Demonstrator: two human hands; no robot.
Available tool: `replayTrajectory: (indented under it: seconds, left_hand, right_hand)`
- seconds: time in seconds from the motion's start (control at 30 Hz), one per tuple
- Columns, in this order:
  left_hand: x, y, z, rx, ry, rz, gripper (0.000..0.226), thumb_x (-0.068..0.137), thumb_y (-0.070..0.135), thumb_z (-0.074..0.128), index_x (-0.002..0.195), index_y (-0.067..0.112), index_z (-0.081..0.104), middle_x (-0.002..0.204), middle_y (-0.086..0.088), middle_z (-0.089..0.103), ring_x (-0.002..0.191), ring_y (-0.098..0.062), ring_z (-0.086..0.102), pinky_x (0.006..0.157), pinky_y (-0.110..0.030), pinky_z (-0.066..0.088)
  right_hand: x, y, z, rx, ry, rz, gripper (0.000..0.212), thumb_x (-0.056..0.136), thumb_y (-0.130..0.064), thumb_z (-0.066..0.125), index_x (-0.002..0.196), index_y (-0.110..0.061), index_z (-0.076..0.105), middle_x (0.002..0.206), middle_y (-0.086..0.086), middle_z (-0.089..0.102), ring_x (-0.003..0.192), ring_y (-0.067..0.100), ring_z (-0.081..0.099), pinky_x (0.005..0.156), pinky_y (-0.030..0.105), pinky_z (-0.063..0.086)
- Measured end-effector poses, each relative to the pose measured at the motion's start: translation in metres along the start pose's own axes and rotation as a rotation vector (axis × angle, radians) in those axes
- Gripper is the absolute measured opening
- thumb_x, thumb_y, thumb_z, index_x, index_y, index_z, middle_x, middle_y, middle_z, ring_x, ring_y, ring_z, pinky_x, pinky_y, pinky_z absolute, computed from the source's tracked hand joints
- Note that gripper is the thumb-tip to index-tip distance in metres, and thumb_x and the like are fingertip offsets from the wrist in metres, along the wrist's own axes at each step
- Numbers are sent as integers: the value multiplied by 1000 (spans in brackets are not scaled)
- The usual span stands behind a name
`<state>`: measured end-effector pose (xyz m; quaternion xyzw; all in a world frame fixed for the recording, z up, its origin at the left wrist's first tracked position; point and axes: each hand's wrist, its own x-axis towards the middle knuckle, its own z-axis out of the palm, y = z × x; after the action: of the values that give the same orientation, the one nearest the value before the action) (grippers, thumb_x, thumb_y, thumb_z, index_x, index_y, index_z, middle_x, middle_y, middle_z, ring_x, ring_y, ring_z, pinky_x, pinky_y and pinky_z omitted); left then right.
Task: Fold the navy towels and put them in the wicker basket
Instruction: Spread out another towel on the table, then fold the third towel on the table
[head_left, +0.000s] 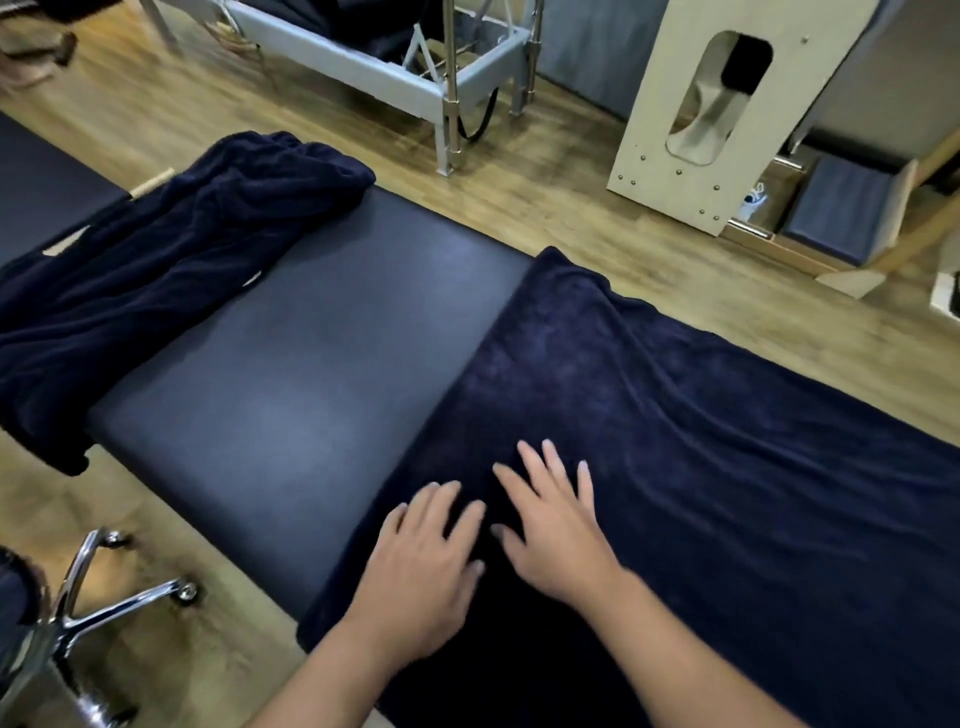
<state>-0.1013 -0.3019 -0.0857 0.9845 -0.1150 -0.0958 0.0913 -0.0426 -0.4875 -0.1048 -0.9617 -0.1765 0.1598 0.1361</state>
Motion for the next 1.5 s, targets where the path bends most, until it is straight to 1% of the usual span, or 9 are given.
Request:
replayTrajectory:
  seconds: [0.1, 0.2, 0.4, 0.53, 0.77, 0.93, 1.17, 1.3, 1.5]
  left_hand:
    - [-14, 16, 10, 3, -305, -60, 88, 86, 79, 36, 156, 49, -10, 167, -3, -22, 154, -39, -13, 112, -74, 12]
    - [-22, 15, 10, 79, -402, -161, 107, 76, 92, 32, 150, 46, -30, 158, 0, -43, 148, -44, -29, 109, -78, 8]
    - [-27, 17, 16, 145, -365, -206, 105, 84, 88, 23, 156, 28, -23, 162, -14, -32, 149, -51, -16, 111, -75, 17]
    - [-57, 20, 32, 190, -275, 3, 82, 99, 62, 4, 154, 13, 41, 160, -26, 29, 143, -53, 31, 98, -76, 39]
    - [-116, -7, 50, 282, -195, 351, 90, 82, 62, 56, 151, 5, 43, 162, -20, 30, 150, -39, 29, 106, -69, 32]
    - [-121, -30, 40, 326, -223, 305, 90, 52, 27, 95, 127, -3, 56, 135, -24, 53, 124, -42, 55, 87, -58, 52]
    - [-105, -36, 21, 427, -176, 487, 46, 39, 16, 95, 63, 17, 56, 81, -5, 46, 70, -27, 47, 52, -36, 40]
    - [-78, -18, -17, 420, -296, 440, 20, 88, 32, 68, 99, 19, 56, 108, -4, 60, 102, -28, 60, 79, -40, 47]
    - [6, -11, -57, 123, -196, 282, 25, 85, 4, 53, 106, 16, 55, 100, -5, 54, 101, -33, 61, 85, -42, 50]
  right_hand:
    - [-70, 15, 20, -35, 14, 178, 76, 92, -70, 33, 158, -46, 4, 167, -8, -16, 153, 24, -22, 118, 67, -4]
    - [-130, 43, 25, -22, 10, 469, 74, 90, -79, 22, 150, -58, -17, 163, -14, -27, 151, 28, -25, 113, 71, 0]
    - [-226, 103, 30, 172, 39, 1025, 76, 84, -86, 22, 146, -64, -15, 164, -16, -22, 151, 32, -19, 107, 80, 10]
    - [-263, 95, 38, 293, 54, 1255, 83, 88, -82, 24, 155, -49, -11, 166, -1, -19, 150, 39, -16, 108, 80, 9]
    - [-313, 12, 99, 26, 38, 851, 73, 97, -69, 21, 154, -46, -18, 166, 2, -20, 151, 34, -20, 112, 72, 14]
    - [-368, 18, 124, 14, 137, 758, 93, 67, -38, 87, 148, -20, 45, 159, 4, 28, 147, 31, 32, 105, 61, 40]
    - [-388, 41, 97, -5, 183, 820, 35, 60, -16, 92, 77, -29, 65, 117, -7, 64, 111, 19, 56, 72, 36, 41]
    - [-386, 58, 70, 118, 239, 778, 31, 81, -17, 72, 81, -31, 45, 89, -11, 61, 88, 22, 60, 68, 37, 43]
    - [-354, 103, 1, 189, 325, 716, 30, 92, -9, 57, 96, -31, 36, 89, -6, 55, 78, 23, 53, 69, 43, 48]
